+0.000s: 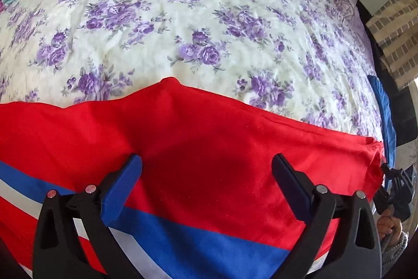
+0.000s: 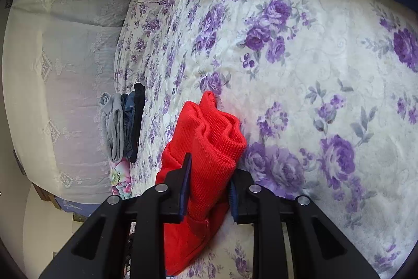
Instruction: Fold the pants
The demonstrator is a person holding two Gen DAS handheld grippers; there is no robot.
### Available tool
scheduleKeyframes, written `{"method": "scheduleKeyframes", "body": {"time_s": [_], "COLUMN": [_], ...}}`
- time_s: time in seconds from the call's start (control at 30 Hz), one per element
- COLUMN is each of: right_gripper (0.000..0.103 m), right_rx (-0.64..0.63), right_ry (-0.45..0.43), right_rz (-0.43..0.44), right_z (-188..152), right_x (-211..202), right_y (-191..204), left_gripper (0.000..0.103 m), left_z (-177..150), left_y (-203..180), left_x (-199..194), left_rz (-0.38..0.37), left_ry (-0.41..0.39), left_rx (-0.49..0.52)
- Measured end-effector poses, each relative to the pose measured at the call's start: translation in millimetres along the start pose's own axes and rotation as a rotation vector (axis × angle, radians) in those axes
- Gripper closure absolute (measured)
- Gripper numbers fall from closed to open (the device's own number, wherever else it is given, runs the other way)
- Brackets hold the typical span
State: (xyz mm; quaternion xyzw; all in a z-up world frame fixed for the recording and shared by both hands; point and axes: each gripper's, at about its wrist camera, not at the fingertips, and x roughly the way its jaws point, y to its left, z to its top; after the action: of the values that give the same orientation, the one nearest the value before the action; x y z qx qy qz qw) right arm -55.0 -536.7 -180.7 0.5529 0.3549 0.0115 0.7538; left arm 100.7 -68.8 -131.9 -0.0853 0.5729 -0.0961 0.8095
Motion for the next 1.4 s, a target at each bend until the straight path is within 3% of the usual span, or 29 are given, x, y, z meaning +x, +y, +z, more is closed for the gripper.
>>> {"method": "scheduleKeyframes", "body": {"time_s": [0.07, 0.13, 0.23, 0.3, 0.4, 0.47, 0.6, 0.67, 0.7, 0.83, 1.0, 1.1, 1.17, 1.23, 1.27, 1.3, 1.4], "right_gripper": [0.078, 0.075, 0.069, 0.069, 0.068, 0.066, 0.066, 0.064, 0.064, 0.064, 0.063, 0.061, 0.053, 0.052, 0.064, 0.070, 0.068], "right_rx": [0.007, 0.011, 0.023, 0.005, 0.011, 0.014, 0.018, 0.001, -0.048, -0.366, -0.495, -0.563, -0.649, -0.708, -0.714, -0.705, -0.734], "right_ry": [0.002, 0.010, 0.019, 0.030, 0.038, 0.042, -0.141, -0.253, -0.256, 0.003, 0.446, 0.692, 0.807, 0.852, 0.828, 0.792, 0.762], "right_rz": [0.001, 0.004, 0.007, 0.004, 0.001, 0.000, -0.104, -0.181, -0.166, -0.040, 0.164, 0.187, 0.132, 0.012, -0.027, -0.029, 0.096], "right_z": [1, 2, 3, 4, 5, 6, 14, 19, 22, 6, -73, -132, -166, -185, -184, -179, -164], "right_x": [0, -1, -6, -7, -5, -6, -41, -60, -61, 1, 123, 186, 222, 250, 258, 259, 250], "right_y": [0, 0, -1, -1, -2, -1, 2, 12, 24, 108, 180, 205, 212, 208, 207, 213, 247], "left_gripper": [0.007, 0.007, 0.006, 0.006, 0.007, 0.006, 0.006, 0.006, 0.006, 0.006, 0.006, 0.006, 0.006, 0.006, 0.006, 0.006, 0.006], "left_z": [-2, -6, -15, -24, -37, -42, -54, -56, -58, -67, -83, -93, -99, -104, -107, -110, -118], "left_y": [-2, -7, -28, -31, -29, -28, -11, -10, -9, 2, 21, 25, 25, 26, 29, 32, 46], "left_x": [-7, -21, -39, -35, -32, -30, -19, -26, -33, -46, -47, -50, -55, -60, -63, -66, -79], "left_rz": [-0.035, -0.144, -0.155, -0.156, -0.230, -0.238, -0.230, -0.212, -0.203, -0.253, -0.254, -0.221, -0.191, -0.163, -0.143, -0.129, -0.089], "left_ry": [-0.020, -0.047, -0.082, -0.048, 0.013, 0.039, 0.105, 0.073, 0.048, 0.024, 0.070, 0.084, 0.085, 0.079, 0.072, 0.061, 0.017], "left_rx": [-0.037, -0.063, 0.060, 0.100, 0.092, 0.108, 0.070, 0.078, 0.089, 0.083, 0.036, 0.054, 0.078, 0.090, 0.088, 0.082, 0.035]}}
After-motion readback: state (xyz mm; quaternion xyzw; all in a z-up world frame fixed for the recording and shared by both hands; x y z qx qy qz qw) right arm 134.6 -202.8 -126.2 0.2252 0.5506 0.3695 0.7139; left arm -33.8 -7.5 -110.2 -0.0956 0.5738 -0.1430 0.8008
